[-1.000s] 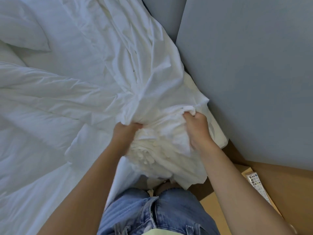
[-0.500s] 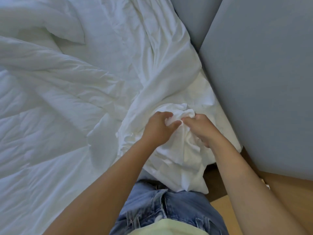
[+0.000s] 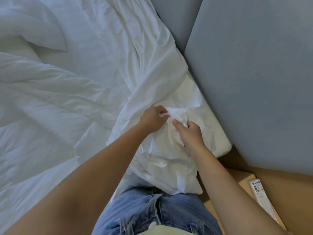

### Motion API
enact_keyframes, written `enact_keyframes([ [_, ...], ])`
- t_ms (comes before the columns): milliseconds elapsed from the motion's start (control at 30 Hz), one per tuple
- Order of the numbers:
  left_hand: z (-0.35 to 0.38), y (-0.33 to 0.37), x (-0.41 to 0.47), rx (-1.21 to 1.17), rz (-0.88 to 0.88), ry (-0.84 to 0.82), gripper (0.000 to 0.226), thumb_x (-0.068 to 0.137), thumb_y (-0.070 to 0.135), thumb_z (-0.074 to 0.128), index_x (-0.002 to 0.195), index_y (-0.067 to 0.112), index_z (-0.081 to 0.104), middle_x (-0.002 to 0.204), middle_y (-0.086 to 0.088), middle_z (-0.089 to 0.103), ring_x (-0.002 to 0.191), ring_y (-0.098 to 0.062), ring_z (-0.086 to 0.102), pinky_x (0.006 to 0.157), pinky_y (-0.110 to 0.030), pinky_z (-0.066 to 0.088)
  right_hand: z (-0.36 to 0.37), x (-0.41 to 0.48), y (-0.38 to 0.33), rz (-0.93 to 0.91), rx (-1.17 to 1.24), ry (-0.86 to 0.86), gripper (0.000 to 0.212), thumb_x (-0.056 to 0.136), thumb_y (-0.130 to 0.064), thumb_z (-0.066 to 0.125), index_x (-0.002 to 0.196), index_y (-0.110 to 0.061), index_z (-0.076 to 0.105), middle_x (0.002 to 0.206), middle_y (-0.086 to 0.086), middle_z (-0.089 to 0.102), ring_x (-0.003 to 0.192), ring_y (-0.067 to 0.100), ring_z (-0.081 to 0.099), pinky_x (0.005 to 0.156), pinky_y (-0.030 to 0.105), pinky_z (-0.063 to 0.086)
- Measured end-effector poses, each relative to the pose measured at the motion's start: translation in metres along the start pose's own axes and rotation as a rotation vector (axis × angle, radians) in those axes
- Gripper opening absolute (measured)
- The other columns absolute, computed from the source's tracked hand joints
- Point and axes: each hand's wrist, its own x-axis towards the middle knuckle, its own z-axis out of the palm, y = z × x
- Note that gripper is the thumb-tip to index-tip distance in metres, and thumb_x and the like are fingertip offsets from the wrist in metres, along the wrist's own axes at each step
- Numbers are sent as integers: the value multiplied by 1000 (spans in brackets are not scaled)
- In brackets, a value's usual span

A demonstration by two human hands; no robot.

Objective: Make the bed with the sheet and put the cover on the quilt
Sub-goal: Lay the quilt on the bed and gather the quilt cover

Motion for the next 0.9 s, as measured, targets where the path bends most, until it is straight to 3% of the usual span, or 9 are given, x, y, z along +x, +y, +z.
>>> enact_keyframes([
  [67,2,-9,3,201,20,-78,57,85,40,63,137,26,44,141,-5,41,130,-26,37,108,-38,31,6,1,5,61,30,0,36,82,-42,66,100,-11,60,90,1,63,86,19,60,73,29,47],
  [133,0,-10,7,268,14,-138,69,82,41,66,143,30,35,147,-3,35,134,-26,32,111,-40,27,10,4,6,66,6,-36,24,84,-34,64,93,-12,61,85,1,63,82,19,60,67,27,45],
  [267,-13,-7,23,-61,-68,-180,41,86,37,63,124,22,57,125,-2,55,112,-21,52,96,-30,41,5,7,10,59,-62,-79,17,83,-10,52,92,1,61,86,13,63,78,25,58,66,29,44],
  [400,1,10,27,338,102,-266,30,95,33,50,114,10,55,101,-1,54,90,-18,49,76,-28,38,8,3,17,27,-63,-30,21,83,-2,44,97,-2,60,88,10,61,80,24,56,70,31,46],
  [467,5,16,31,452,192,-166,23,98,25,42,108,5,50,99,-10,57,85,-24,51,69,-32,37,10,-1,21,-1,-52,29,20,83,0,42,91,-8,59,87,7,60,81,23,56,73,30,47],
  [600,-38,6,57,503,31,212,19,95,11,37,111,3,44,105,-19,59,94,-35,57,68,-36,37,11,-7,27,-58,-1,143,23,80,2,42,65,-12,34,63,1,39,58,18,35,55,27,30],
  [700,-44,-7,52,631,12,198,26,91,3,34,117,3,40,106,-19,59,95,-38,58,68,-37,37,20,-11,23,-73,28,139,27,80,2,44,65,-13,27,63,1,30,56,16,27,52,26,23],
  [800,-26,-16,34,572,53,162,29,92,6,37,121,4,37,112,-16,54,99,-34,53,70,-37,35,17,-16,24,5,17,83,25,81,-7,54,68,-15,34,68,-1,42,57,14,38,51,24,32],
  [900,-12,-24,11,449,60,179,43,93,30,49,128,8,37,120,-11,48,109,-31,48,81,-38,38,8,-13,17,87,86,6,24,78,-22,70,82,-16,47,87,-1,59,78,17,59,74,32,50],
])
